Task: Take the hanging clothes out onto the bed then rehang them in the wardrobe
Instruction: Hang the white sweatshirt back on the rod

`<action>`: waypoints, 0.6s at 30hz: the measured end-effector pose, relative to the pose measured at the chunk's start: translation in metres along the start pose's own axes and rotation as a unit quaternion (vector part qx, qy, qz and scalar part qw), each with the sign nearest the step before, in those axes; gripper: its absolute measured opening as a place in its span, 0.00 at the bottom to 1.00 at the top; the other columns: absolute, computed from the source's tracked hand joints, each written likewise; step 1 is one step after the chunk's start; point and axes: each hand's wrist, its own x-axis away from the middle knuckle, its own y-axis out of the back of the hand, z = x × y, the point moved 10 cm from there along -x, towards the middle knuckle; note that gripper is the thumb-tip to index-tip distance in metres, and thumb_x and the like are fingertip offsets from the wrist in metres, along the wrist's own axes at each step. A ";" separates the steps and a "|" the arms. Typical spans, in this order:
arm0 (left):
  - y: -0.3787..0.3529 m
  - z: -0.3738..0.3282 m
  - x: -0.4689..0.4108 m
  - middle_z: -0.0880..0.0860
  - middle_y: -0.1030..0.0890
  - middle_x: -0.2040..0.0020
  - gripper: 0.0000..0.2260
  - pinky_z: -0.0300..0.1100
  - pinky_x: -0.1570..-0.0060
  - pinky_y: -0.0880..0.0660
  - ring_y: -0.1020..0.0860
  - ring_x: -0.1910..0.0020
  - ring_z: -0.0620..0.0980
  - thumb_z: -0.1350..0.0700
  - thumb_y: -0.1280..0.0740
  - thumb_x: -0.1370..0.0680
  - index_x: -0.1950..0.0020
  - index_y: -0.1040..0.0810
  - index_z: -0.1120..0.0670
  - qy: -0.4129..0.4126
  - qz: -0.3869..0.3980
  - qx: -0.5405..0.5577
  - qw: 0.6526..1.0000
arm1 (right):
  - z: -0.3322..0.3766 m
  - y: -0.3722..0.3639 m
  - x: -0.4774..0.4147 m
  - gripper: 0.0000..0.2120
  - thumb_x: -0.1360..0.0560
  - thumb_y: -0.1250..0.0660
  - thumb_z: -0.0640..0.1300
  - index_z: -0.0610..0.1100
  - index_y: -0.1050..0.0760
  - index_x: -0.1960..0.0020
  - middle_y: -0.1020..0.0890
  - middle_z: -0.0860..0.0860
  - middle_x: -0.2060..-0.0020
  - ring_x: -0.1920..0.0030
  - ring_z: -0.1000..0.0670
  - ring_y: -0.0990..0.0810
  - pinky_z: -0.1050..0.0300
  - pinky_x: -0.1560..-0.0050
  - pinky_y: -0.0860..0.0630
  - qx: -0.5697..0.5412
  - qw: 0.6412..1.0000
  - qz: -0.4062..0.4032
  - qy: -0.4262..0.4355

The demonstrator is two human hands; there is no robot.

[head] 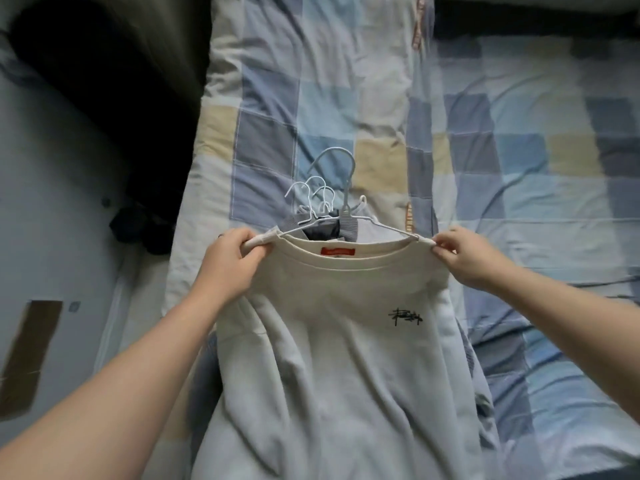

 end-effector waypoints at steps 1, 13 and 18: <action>0.008 -0.010 0.005 0.46 0.24 0.65 0.06 0.36 0.66 0.35 0.27 0.64 0.47 0.57 0.29 0.24 0.60 0.22 0.53 0.004 0.007 0.012 1.000 | 0.005 0.015 0.018 0.07 0.20 0.37 0.42 0.40 0.21 0.50 0.24 0.45 0.56 0.53 0.43 0.25 0.56 0.57 0.39 -0.010 1.000 -0.013 0.004; 0.056 -0.173 0.113 0.48 0.18 0.59 0.03 0.43 0.56 0.29 0.24 0.60 0.47 0.54 0.28 0.23 0.55 0.20 0.50 -0.092 0.118 0.040 0.988 | -0.011 0.147 0.273 0.06 0.21 0.36 0.39 0.40 0.22 0.55 0.23 0.49 0.64 0.60 0.45 0.26 0.55 0.61 0.41 -0.089 0.982 -0.157 -0.049; 0.043 -0.238 0.161 0.51 0.18 0.58 0.02 0.46 0.56 0.29 0.23 0.57 0.50 0.55 0.28 0.23 0.53 0.18 0.53 -0.138 0.122 0.036 0.982 | -0.040 0.170 0.375 0.06 0.21 0.36 0.40 0.41 0.21 0.54 0.19 0.48 0.62 0.59 0.46 0.24 0.54 0.62 0.37 -0.149 0.955 -0.244 -0.082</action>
